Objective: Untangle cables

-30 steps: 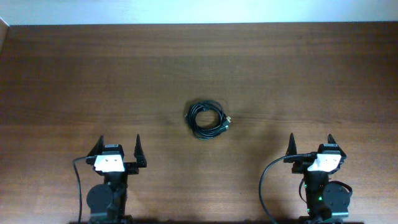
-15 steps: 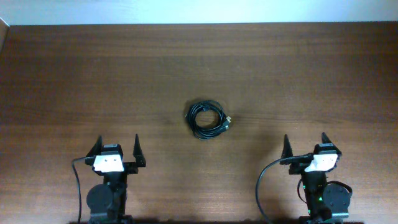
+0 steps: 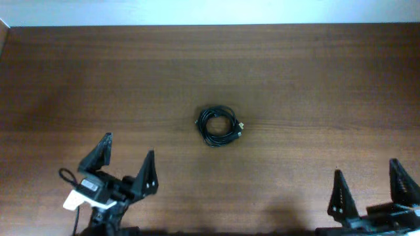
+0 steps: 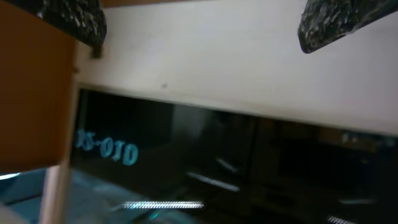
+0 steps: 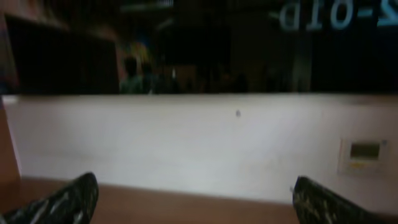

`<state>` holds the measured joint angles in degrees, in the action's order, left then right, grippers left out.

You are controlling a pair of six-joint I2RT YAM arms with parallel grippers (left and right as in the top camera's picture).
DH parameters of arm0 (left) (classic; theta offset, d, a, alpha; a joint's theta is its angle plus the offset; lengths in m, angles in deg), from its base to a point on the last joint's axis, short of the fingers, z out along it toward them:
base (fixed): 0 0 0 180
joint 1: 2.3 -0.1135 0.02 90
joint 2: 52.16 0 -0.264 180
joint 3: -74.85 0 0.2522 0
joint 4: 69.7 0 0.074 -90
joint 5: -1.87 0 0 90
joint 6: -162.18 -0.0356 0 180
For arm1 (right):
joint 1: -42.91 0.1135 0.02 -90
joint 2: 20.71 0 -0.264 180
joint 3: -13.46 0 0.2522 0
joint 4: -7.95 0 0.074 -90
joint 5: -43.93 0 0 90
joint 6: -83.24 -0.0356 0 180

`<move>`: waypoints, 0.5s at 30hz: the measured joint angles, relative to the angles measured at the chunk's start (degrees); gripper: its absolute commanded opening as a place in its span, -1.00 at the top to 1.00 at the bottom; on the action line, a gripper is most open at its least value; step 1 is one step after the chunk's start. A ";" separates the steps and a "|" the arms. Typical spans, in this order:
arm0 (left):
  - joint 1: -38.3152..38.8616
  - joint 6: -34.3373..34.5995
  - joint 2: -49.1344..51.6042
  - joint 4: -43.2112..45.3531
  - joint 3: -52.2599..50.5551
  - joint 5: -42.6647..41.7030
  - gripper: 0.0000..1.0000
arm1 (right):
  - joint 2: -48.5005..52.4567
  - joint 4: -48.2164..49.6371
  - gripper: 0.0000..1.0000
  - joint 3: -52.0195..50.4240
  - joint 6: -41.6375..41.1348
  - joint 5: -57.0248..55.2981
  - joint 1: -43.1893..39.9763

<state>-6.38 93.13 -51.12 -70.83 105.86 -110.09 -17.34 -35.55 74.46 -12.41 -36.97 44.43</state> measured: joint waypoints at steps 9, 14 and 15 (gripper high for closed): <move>0.00 1.16 26.82 -21.24 31.32 -20.35 -0.98 | 29.53 -35.98 -0.97 26.71 -3.78 10.49 0.04; 0.00 1.20 37.38 -28.33 41.31 -34.69 -0.98 | 41.68 -53.90 -0.97 44.04 -4.24 24.28 0.02; 0.00 1.20 38.18 -28.48 41.86 -36.61 -0.98 | 42.69 -55.19 -0.98 46.29 -4.39 27.39 0.02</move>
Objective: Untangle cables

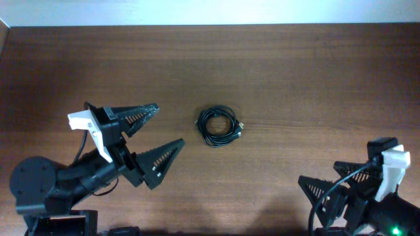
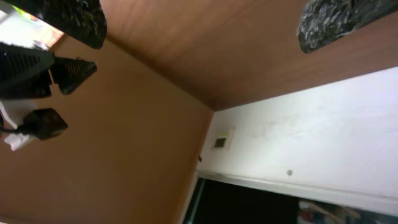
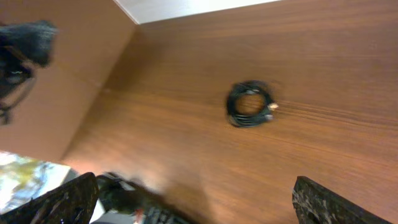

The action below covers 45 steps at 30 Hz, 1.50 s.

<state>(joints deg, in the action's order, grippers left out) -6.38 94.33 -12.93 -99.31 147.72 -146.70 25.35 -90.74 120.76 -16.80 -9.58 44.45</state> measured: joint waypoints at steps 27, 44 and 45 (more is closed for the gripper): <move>0.07 -1.55 0.26 -47.60 7.02 39.93 -0.97 | 0.90 4.31 -0.99 -0.57 1.51 -8.41 0.00; 0.04 -1.53 0.26 -41.75 7.06 21.22 -0.97 | 49.64 32.70 -1.00 -12.87 20.35 2.95 10.95; 0.07 -1.55 0.26 -41.79 7.06 21.18 -0.98 | 52.26 33.83 -1.00 -12.90 20.61 1.88 11.89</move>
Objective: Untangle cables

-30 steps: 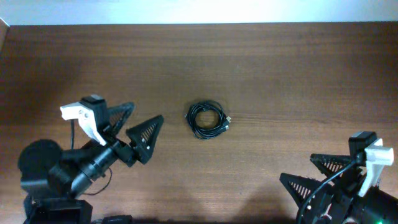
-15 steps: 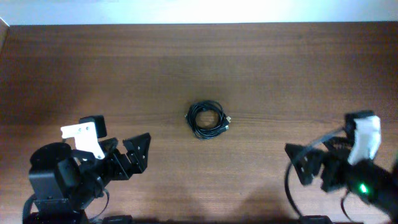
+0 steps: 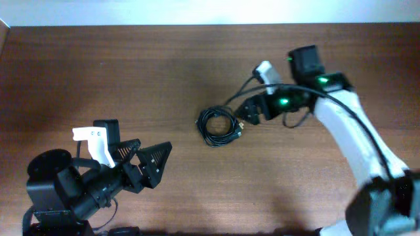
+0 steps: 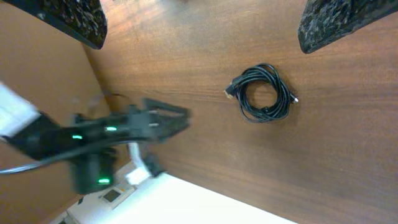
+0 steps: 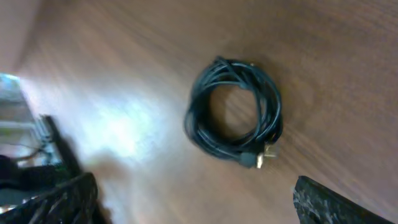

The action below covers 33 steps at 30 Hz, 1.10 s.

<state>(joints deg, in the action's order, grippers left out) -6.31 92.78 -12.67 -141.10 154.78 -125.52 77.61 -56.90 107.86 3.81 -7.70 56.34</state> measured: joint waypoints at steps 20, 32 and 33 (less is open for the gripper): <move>-0.02 0.00 0.00 0.04 0.07 -0.15 -0.97 | 20.57 24.74 -0.02 -0.20 1.27 -13.38 8.33; 0.00 -0.02 0.00 0.02 0.07 0.44 -0.97 | 22.36 24.28 0.92 0.24 -3.10 -12.55 9.88; -0.02 -0.02 0.00 0.04 0.07 0.83 -0.97 | 22.25 24.24 0.92 0.63 -3.85 -11.50 9.88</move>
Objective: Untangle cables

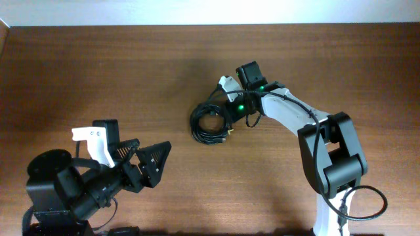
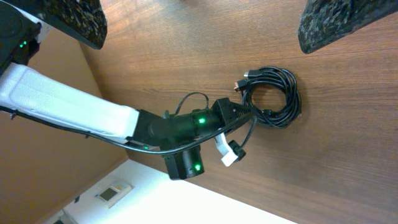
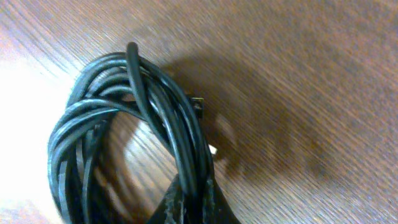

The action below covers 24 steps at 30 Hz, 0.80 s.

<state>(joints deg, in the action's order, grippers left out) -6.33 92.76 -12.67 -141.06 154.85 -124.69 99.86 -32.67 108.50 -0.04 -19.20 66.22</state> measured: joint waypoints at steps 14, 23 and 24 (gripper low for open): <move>0.00 0.02 0.00 -0.74 0.00 5.53 -0.97 | -41.46 -11.43 0.93 2.75 -14.08 16.26 11.34; 0.00 -0.68 0.00 -4.35 0.00 5.55 -0.98 | -45.72 -13.90 0.92 2.84 -18.45 16.61 21.09; 0.00 -1.53 0.00 -4.35 0.00 5.55 -0.97 | -45.72 -13.88 0.93 2.84 -18.75 16.63 21.40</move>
<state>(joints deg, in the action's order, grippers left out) -6.33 91.23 -12.67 -145.41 154.85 -119.13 54.14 -46.54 111.34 -18.79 -2.56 87.62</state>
